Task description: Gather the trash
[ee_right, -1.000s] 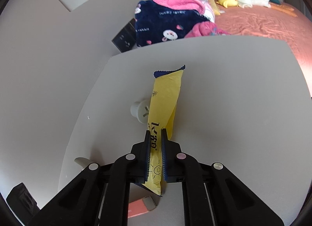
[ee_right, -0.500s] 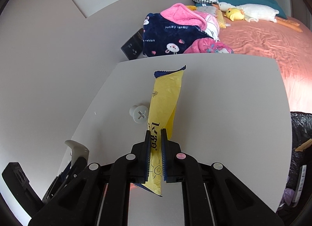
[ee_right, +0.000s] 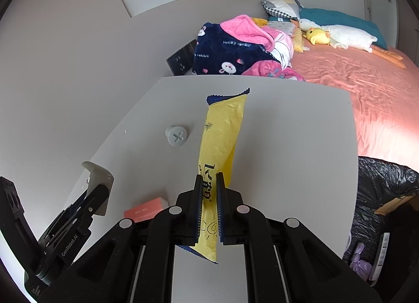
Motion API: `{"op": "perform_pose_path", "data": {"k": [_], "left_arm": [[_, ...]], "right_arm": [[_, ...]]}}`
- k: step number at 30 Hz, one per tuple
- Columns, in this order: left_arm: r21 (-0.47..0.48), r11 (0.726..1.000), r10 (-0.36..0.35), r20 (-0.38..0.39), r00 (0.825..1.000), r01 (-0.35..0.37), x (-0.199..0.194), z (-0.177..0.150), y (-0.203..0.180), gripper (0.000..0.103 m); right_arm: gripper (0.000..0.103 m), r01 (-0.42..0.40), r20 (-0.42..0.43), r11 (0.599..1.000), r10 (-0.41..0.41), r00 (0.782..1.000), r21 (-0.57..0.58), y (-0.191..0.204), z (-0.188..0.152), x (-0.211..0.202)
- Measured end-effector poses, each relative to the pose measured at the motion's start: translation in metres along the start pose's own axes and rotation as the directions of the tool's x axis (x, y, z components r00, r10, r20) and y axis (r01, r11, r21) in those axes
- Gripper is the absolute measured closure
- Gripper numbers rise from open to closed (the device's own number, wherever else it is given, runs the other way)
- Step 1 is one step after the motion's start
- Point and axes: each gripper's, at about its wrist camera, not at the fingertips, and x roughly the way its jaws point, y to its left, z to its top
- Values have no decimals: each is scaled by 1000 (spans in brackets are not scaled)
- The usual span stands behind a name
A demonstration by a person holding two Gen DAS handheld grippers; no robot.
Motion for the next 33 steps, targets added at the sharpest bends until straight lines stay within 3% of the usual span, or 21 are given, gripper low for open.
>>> {"op": "perform_pose_path", "data": {"k": [17, 33], "left_arm": [[124, 991, -52, -2, 999, 52, -24, -13, -66, 65], [226, 961, -158, -33, 987, 161, -41, -36, -140, 65]], "right_arm": [[92, 30, 49, 999, -30, 998, 12, -42, -24, -53], [92, 75, 108, 994, -83, 991, 80, -98, -46, -109]]}}
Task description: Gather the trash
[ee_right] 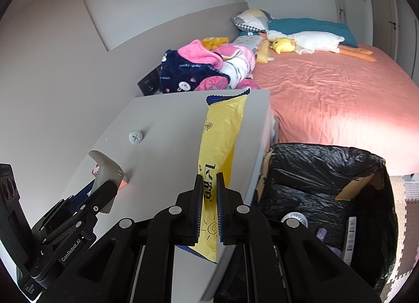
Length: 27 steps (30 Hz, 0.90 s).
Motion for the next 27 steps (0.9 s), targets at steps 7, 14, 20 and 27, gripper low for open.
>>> {"op": "perform_pose_path", "data": {"k": [7, 14, 20, 27], "left_arm": [[56, 997, -44, -7, 999, 44, 0, -1, -36, 65], [100, 990, -101, -14, 995, 102, 2, 0, -68, 65], [121, 978, -168, -30, 985, 170, 7, -2, -94, 65], [151, 961, -225, -59, 973, 231, 12, -6, -121, 65]], "right_arm": [[92, 32, 30, 999, -33, 999, 35, -28, -2, -21], [92, 64, 61, 995, -69, 996, 72, -54, -3, -42], [92, 101, 83, 990, -110, 990, 103, -77, -5, -61], [92, 137, 103, 981, -152, 983, 140, -104, -5, -80]]}}
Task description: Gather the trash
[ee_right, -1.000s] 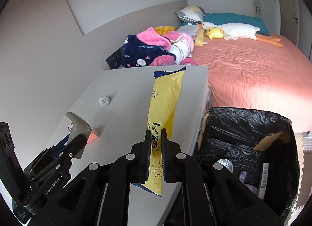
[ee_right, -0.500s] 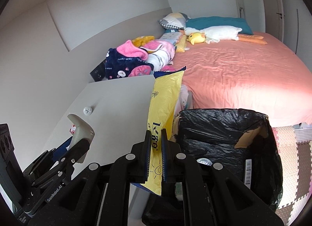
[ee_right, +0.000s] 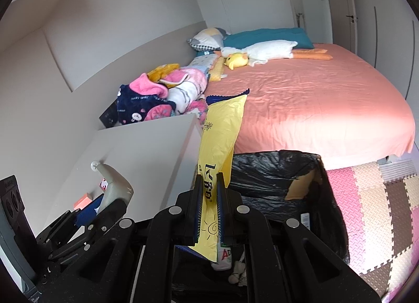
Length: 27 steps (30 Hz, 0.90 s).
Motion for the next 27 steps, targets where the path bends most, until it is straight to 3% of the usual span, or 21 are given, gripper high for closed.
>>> {"op": "perform_pose_path", "data": {"k": [16, 17, 18, 19, 20, 21, 27], "left_arm": [[65, 992, -106, -78, 991, 111, 26, -3, -36, 65], [71, 989, -123, -93, 988, 130, 28, -4, -37, 60], [78, 989, -119, -102, 988, 127, 30, -4, -39, 34], [82, 991, -100, -101, 990, 108, 30, -3, -40, 17], [84, 993, -79, -88, 993, 86, 29, -2, -40, 6], [89, 993, -68, -65, 996, 74, 27, -2, -41, 6], [70, 996, -46, -50, 998, 49, 23, 1, -31, 6]], "right_arm": [[92, 42, -7, 997, -42, 999, 66, -44, 2, -3], [91, 37, -6, 997, -36, 999, 69, -46, 3, -5], [80, 43, -6, 996, -43, 999, 76, -49, 4, -6], [68, 52, -1, 995, -52, 999, 84, -51, 5, -8], [46, 65, 18, 993, -67, 998, 95, -53, 6, -11], [37, 77, 35, 992, -81, 996, 99, -54, 7, -14], [35, 96, 42, 989, -101, 994, 108, -59, 7, -16]]}}
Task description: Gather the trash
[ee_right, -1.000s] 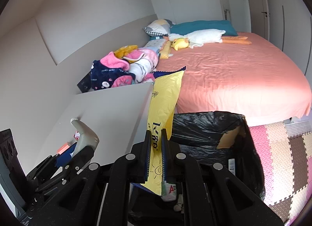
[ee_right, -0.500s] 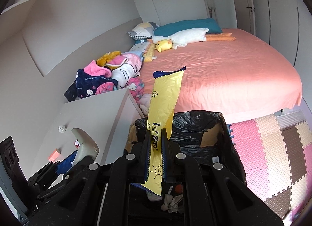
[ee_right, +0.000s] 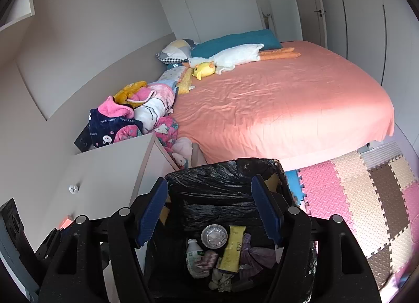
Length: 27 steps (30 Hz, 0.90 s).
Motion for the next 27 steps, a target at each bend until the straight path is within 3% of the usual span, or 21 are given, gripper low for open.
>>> {"op": "perform_pose_path", "data": {"k": [10, 27], "left_arm": [[-19, 1000, 24, 12, 1000, -24, -6, -6, 16, 6], [-78, 993, 93, 23, 995, -91, -28, -24, 68, 6]], "right_arm": [[30, -4, -10, 999, 4, 1000, -32, 20, -3, 8], [30, -56, -37, 990, 51, 998, -130, 89, -18, 28]]}}
